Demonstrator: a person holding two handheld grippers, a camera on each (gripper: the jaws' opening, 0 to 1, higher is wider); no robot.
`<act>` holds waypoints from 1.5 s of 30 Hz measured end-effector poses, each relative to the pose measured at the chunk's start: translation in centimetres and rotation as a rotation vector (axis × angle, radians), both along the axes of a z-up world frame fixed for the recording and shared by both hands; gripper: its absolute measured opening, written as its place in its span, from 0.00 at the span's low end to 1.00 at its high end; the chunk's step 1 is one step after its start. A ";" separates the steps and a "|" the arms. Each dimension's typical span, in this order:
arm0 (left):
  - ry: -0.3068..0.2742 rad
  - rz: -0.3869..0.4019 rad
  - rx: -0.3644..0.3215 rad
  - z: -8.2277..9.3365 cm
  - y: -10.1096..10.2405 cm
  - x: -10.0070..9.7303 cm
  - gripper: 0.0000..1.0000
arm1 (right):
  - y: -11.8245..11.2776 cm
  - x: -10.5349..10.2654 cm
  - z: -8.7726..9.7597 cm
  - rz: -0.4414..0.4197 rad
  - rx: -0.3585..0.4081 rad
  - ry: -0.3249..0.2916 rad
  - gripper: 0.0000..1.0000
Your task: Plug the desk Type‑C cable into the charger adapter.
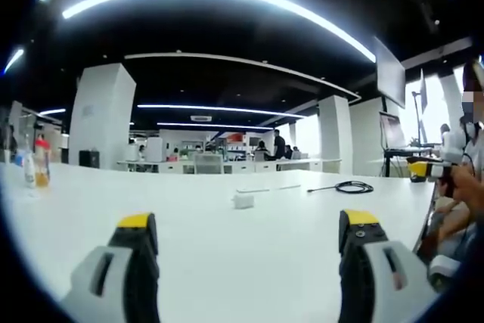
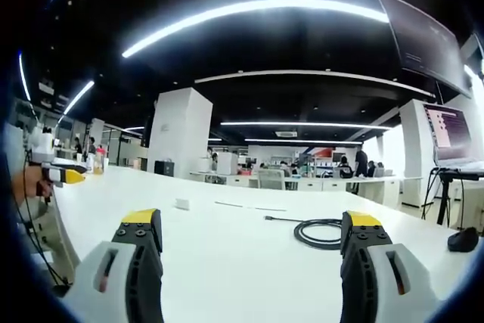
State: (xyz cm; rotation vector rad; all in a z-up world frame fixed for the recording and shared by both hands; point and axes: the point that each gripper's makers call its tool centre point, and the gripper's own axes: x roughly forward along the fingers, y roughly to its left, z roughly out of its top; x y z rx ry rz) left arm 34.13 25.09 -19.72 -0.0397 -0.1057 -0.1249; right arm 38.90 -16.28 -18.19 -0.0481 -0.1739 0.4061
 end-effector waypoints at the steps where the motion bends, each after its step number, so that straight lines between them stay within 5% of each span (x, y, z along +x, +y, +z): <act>1: 0.001 -0.001 0.000 0.0 0.0 0.0 1.00 | 0.0 0.0 0.0 0.000 -0.001 -0.001 1.00; 21: 0.024 -0.020 0.017 -0.5 -0.4 0.9 1.00 | 0.2 0.1 -0.4 0.007 -0.001 0.010 0.99; 45: 0.034 -0.106 0.118 0.6 -2.2 5.0 0.99 | 0.6 0.1 -1.2 0.016 -0.003 0.029 0.99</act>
